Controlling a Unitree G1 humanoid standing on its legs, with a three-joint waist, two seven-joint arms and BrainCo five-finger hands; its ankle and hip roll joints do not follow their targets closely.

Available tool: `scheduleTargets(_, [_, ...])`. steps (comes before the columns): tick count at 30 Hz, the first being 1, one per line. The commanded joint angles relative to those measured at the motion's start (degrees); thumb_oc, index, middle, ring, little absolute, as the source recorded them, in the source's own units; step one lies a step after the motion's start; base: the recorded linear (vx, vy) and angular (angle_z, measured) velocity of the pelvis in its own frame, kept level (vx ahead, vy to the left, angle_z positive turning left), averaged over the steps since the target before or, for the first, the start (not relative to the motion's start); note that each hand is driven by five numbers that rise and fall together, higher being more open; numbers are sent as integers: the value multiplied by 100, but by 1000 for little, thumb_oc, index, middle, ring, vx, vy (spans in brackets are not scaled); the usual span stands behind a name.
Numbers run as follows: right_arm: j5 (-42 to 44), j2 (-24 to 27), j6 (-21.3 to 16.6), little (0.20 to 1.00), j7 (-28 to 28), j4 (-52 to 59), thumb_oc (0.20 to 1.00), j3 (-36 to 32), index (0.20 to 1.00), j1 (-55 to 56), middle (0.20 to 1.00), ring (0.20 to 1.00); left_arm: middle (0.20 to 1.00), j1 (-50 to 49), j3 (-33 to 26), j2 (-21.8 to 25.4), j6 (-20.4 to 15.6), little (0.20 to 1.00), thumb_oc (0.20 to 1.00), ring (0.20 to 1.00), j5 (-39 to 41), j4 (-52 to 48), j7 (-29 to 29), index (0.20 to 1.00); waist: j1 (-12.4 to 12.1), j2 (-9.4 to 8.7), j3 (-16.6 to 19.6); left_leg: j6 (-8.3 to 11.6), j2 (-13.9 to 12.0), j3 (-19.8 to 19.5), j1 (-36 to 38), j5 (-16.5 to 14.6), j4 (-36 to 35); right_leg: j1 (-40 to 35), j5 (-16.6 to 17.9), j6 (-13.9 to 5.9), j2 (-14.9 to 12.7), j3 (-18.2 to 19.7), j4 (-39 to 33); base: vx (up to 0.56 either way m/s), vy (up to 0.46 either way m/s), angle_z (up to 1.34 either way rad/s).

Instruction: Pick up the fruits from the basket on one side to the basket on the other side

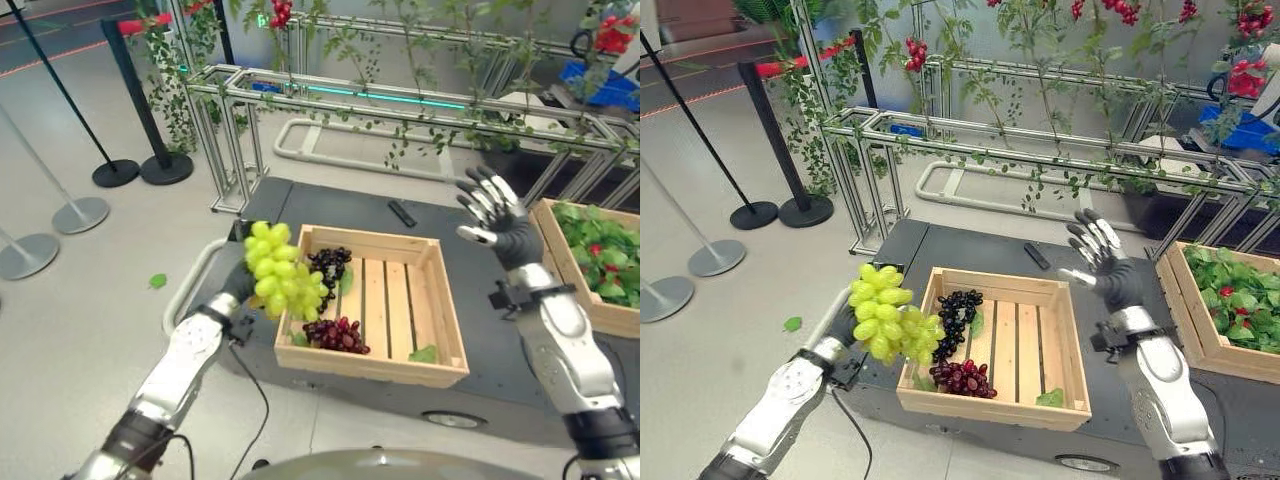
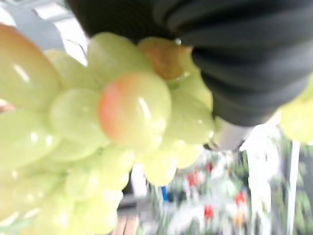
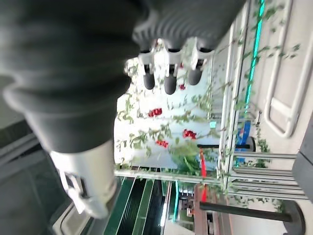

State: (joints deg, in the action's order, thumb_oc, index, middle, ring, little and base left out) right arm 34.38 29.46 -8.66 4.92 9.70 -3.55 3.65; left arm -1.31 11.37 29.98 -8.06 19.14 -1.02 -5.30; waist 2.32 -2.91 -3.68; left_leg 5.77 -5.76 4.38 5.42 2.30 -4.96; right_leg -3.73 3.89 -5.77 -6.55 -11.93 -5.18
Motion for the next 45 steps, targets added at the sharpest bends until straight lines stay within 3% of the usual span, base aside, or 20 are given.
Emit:
scheduleTargets(1, [-85, -200, -422, 1000, -41, 98, 1000, -469, 1000, -145, 1000, 1000, 200, 229, -510, 45, -428, 200, 200, 200, 354, -243, -2, 200, 30, -168, 172, -305, 274, -195, -352, -382, 483, 5, -646, -222, -89, -335, 710, 0, 0, 0])
scheduleTargets(13, [-483, -884, -679, 1000, -317, -497, 1000, -1053, 1000, 373, 1000, 1000, 200, -424, -1585, -343, -683, 200, 200, 200, 297, -218, 237, 200, 8, -69, 158, -314, 292, -200, -318, -389, 416, -3, -668, -186, -56, -310, 636, 0, 0, 0])
scheduleTargets(35, [-838, -1061, -815, 1000, -592, -831, 1000, -1064, 1000, 289, 1000, 1000, 200, -377, -1811, -628, -879, 200, 200, 200, 25, -112, 649, 200, -23, 6, 124, -314, 280, -203, -255, -446, 461, -65, -713, -182, -52, -304, 626, 0, 0, 0])
scheduleTargets(45, [-786, -1001, -768, 1000, -530, -808, 1000, -1151, 1000, 333, 1000, 1000, 200, -529, -1962, -648, -896, 200, 200, 200, 61, -124, 648, 200, -81, 10, -51, -224, 168, -372, -468, -420, 753, 70, -944, -19, 56, -436, 956, -34, -62, 4])
